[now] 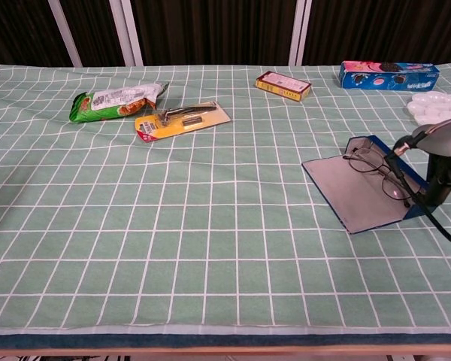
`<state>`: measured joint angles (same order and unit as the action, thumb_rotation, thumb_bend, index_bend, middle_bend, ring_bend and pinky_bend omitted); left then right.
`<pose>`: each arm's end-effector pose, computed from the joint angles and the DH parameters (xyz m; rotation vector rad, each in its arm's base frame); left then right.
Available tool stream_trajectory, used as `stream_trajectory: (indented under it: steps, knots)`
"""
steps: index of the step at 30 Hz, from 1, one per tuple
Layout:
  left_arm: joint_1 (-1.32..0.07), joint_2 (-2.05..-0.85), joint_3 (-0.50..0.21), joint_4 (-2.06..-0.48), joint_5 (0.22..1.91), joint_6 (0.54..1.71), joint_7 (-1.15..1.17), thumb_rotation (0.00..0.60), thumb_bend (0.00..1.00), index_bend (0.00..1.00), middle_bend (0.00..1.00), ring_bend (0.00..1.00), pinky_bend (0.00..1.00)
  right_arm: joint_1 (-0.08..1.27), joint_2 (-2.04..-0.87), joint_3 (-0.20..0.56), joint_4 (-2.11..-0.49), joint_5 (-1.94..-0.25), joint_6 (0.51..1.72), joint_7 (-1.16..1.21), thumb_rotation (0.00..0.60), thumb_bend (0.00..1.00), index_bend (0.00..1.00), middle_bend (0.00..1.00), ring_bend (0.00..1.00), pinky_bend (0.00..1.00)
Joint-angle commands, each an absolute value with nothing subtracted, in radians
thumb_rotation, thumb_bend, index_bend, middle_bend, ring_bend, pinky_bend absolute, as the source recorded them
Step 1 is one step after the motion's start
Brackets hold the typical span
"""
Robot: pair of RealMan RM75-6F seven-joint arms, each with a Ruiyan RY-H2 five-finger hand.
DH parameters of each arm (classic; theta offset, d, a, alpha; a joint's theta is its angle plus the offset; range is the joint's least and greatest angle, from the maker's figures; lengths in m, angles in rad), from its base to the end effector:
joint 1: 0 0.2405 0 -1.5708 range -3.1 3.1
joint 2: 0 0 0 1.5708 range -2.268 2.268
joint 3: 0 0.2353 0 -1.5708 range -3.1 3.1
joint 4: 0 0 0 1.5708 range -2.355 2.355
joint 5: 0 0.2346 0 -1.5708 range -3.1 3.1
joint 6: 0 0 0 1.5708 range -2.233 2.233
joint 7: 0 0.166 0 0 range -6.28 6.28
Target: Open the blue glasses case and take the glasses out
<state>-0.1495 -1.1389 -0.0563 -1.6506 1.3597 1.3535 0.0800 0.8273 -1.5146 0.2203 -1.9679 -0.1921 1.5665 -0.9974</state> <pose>-0.3053 0.2215 0.1054 -1.3899 -1.0075 -0.7983 -0.1414 -0.2898 -0.0089 1.4717 -1.1463 0.2825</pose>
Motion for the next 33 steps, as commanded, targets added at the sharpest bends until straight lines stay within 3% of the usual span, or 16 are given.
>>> stream_trajectory:
  steps: [1, 8, 23, 33]
  knots:
    - [-0.149, -1.139, -0.056, -1.651, 1.359, 1.354, 0.081, 0.600, 0.01, 0.00, 0.00, 0.00, 0.00, 0.819, -1.516, 0.238, -1.973, -0.241, 1.574, -0.966, 0.600, 0.39, 0.03, 0.90, 0.95, 1.00]
    - [-0.149, -1.140, -0.058, -1.651, 1.355, 1.355, 0.083, 0.600, 0.01, 0.00, 0.00, 0.00, 0.00, 0.823, -1.540, 0.274, -1.900, -0.235, 1.559, -0.963, 0.600, 0.25, 0.00, 0.90, 0.95, 1.00]
    - [-0.145, -1.154, -0.062, -1.636, 1.373, 1.380, 0.076, 0.600, 0.01, 0.00, 0.00, 0.00, 0.00, 0.803, -1.560, 0.313, -1.728, -0.174, 1.493, -0.971, 0.600, 0.24, 0.00, 0.90, 0.95, 1.00]
    - [-0.142, -1.166, -0.064, -1.616, 1.394, 1.400, 0.060, 0.600, 0.01, 0.00, 0.00, 0.00, 0.00, 0.776, -1.550, 0.314, -1.713, -0.165, 1.470, -0.969, 0.600, 0.24, 0.00, 0.90, 0.95, 1.00]
